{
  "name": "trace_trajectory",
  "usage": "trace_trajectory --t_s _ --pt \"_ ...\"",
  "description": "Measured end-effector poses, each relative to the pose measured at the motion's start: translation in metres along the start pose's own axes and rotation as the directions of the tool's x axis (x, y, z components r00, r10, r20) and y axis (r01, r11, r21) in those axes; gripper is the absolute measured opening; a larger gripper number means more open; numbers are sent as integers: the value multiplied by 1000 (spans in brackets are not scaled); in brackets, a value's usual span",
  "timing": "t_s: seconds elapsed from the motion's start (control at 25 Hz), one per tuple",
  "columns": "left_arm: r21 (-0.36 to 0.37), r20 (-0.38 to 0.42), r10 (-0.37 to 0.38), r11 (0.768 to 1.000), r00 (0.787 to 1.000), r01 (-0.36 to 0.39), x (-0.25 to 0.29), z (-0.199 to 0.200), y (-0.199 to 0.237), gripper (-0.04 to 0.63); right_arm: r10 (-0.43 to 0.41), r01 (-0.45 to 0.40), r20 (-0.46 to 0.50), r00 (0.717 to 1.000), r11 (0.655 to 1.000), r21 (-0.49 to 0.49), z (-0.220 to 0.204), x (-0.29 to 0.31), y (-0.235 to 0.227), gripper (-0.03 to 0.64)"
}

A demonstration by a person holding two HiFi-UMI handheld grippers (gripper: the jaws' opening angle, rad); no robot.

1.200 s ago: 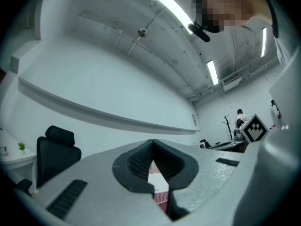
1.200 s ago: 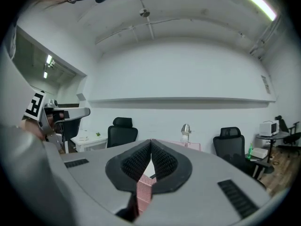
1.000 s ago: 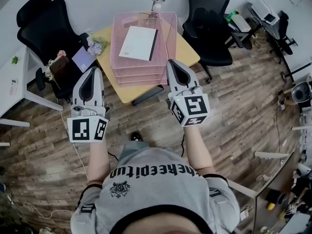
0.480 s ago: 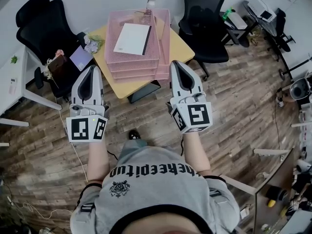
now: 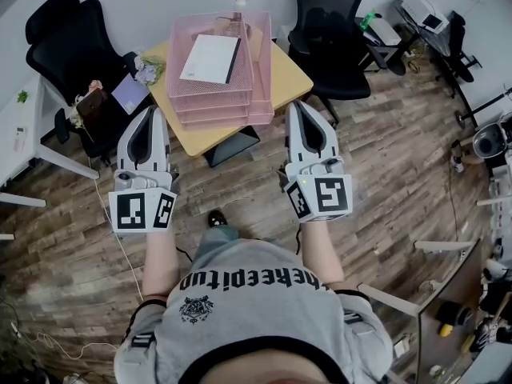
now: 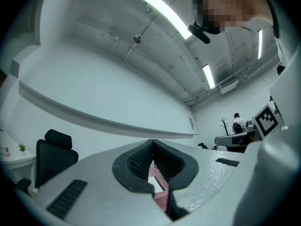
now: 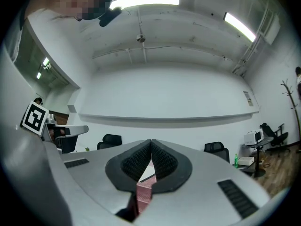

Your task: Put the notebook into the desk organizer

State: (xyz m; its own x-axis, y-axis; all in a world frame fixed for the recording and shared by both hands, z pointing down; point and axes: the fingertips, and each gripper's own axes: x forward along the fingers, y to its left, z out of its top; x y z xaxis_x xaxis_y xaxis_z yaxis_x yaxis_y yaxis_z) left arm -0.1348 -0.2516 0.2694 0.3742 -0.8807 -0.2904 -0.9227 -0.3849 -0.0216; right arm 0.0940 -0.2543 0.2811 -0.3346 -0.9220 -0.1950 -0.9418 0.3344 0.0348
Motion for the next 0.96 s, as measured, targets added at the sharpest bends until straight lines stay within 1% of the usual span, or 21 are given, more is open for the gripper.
trace_trajectory --t_s 0.6,0.96 --pt "-7 2 9 1000 1000 -9 -22 6 -14 3 3 -3 13 1000 1000 21 7 -24 2 3" --pt "-11 3 5 1000 1000 -5 -28 7 -12 3 0 0 10 1000 1000 18 7 -27 9 3"
